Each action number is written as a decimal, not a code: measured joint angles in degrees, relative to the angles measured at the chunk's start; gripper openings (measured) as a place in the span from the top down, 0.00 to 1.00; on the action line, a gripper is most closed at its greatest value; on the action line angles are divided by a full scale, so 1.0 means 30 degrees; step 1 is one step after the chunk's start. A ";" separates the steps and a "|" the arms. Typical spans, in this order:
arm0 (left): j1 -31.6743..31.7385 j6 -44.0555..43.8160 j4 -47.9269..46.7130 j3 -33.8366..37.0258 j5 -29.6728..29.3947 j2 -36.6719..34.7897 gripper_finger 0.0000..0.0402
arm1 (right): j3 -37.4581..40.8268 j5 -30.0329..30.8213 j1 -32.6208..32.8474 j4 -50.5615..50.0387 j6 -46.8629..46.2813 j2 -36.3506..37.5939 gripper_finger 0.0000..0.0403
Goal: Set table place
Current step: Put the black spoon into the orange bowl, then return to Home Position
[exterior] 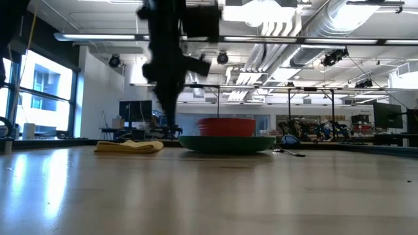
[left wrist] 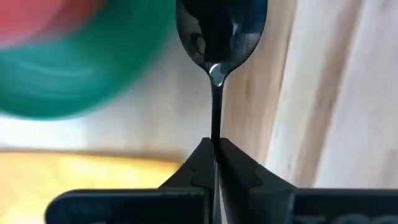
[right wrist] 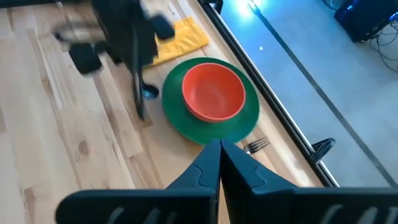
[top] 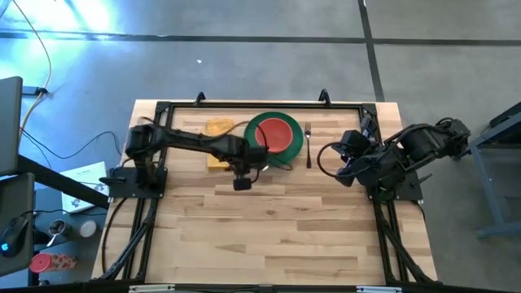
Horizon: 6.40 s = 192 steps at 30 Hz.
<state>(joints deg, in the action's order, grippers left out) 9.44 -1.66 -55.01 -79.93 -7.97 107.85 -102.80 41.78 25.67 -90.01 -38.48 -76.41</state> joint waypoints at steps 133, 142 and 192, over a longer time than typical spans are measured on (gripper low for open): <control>-0.7259 -0.9895 1.5661 2.4774 -0.6255 -3.3394 1.00 | 3.2747 -0.9928 -0.7299 3.1534 0.1617 2.3842 1.00; -0.7273 -0.8498 1.4682 2.5081 -0.7679 -3.5793 1.00 | 3.4068 -1.1322 -0.9670 3.0633 0.1818 2.4526 1.00; -0.7273 -0.7894 1.4827 2.5081 -0.7715 -3.5503 1.00 | 3.4060 -1.1344 -1.0061 3.0560 0.4829 2.4440 1.00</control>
<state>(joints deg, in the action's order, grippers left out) -12.38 -25.34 -10.52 -4.69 -31.11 1.34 -0.62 7.75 -4.51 1.67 -23.99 -3.09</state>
